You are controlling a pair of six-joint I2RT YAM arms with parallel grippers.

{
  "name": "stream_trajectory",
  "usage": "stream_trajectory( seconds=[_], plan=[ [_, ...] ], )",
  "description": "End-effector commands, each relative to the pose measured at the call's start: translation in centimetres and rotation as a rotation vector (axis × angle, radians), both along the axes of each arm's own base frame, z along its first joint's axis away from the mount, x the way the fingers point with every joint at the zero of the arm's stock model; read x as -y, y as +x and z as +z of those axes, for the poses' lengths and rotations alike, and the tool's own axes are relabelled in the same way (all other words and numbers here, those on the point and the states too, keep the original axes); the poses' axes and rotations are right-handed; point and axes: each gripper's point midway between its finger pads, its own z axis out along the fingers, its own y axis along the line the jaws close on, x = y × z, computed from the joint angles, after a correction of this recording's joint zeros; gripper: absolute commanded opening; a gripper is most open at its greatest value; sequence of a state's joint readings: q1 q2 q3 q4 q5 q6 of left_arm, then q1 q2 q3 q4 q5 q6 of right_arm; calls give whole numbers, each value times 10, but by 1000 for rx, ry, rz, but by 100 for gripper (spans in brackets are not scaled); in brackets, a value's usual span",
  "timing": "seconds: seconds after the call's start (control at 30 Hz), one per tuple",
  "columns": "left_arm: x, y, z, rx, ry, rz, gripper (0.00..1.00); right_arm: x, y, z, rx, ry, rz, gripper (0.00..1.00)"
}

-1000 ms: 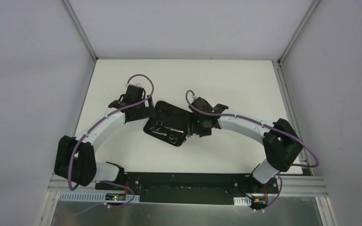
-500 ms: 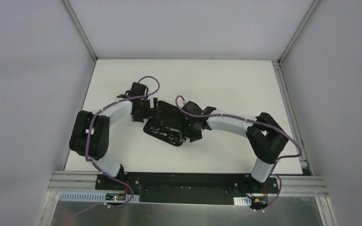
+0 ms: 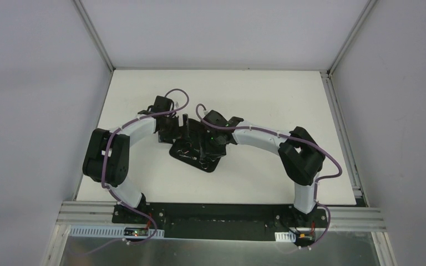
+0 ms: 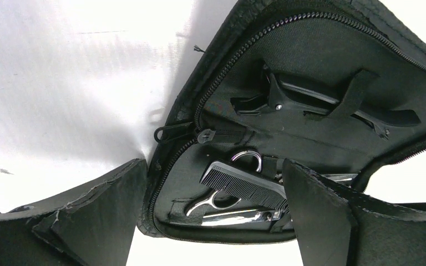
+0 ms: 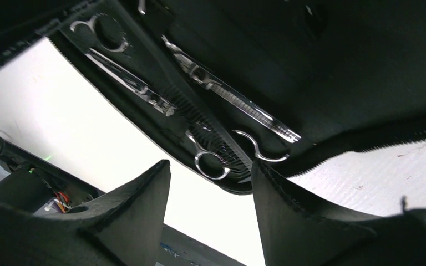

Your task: Sort the hair-cutting tools

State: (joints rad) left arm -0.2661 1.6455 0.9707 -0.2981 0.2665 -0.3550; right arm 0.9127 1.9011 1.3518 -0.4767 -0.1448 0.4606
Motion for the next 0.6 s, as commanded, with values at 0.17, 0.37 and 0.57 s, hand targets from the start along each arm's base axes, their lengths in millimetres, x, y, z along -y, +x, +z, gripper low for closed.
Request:
stream_trajectory(
  seconds=[0.17,0.37,0.57],
  plan=[
    [20,-1,10,-29,-125,4,94,2,12,10,40,-54,-45,59],
    [14,-1,9,-24,-100,30,94,26,14,11,106,-136,-20,58],
    [8,-1,15,5,-80,57,94,56,25,20,203,-230,22,57]
  ],
)
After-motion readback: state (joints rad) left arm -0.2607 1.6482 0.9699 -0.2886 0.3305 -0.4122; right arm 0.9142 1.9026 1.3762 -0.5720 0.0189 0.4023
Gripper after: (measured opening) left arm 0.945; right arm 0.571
